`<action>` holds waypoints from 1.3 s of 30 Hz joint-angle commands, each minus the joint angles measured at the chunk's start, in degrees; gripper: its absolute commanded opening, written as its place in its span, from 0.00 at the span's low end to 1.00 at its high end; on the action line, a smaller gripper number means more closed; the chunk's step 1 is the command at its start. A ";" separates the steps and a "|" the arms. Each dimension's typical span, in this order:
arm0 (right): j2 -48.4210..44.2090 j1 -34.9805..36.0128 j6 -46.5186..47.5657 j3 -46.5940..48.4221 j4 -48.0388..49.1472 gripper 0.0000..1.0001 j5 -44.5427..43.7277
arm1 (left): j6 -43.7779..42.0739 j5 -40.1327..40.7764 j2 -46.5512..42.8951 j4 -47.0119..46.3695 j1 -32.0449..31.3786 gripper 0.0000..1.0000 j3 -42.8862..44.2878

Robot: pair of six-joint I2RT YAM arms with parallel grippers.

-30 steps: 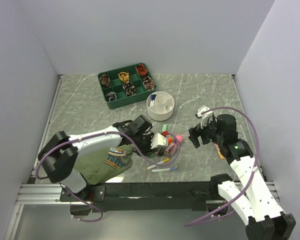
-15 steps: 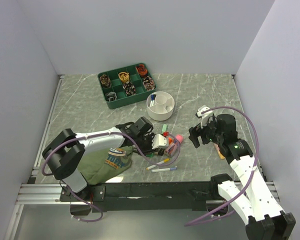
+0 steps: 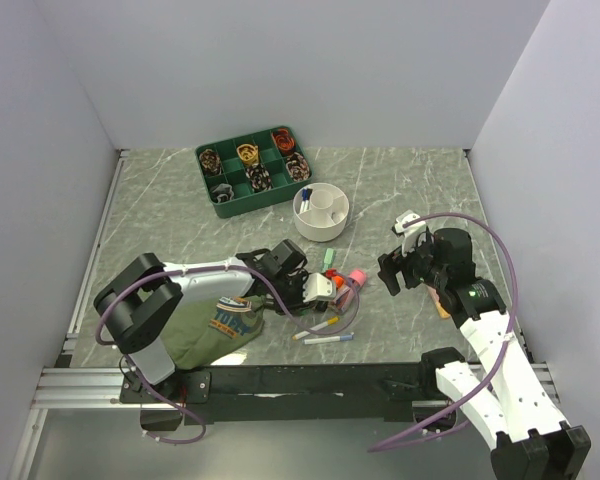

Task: Sort the stationery into containers
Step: Pick up the pen from the center of the board.

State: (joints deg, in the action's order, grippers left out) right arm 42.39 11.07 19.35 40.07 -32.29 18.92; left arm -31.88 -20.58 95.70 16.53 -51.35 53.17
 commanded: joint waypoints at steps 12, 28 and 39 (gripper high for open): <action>0.94 -0.35 -0.28 0.09 1.36 0.91 0.07 | 1.99 2.91 2.03 -1.06 -0.68 0.41 -1.66; 0.76 -0.35 -0.28 -0.17 1.71 0.91 -0.02 | 5.16 5.20 7.13 2.80 -1.29 0.22 2.03; 1.82 -0.26 -0.55 0.97 2.06 0.91 0.16 | 2.53 -1.99 -4.44 13.51 1.95 0.01 10.18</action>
State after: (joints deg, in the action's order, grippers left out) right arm 43.72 11.05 19.14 40.07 -32.14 18.98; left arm -27.79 -18.02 98.76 19.79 -51.83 57.54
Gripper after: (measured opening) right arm 0.908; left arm 0.297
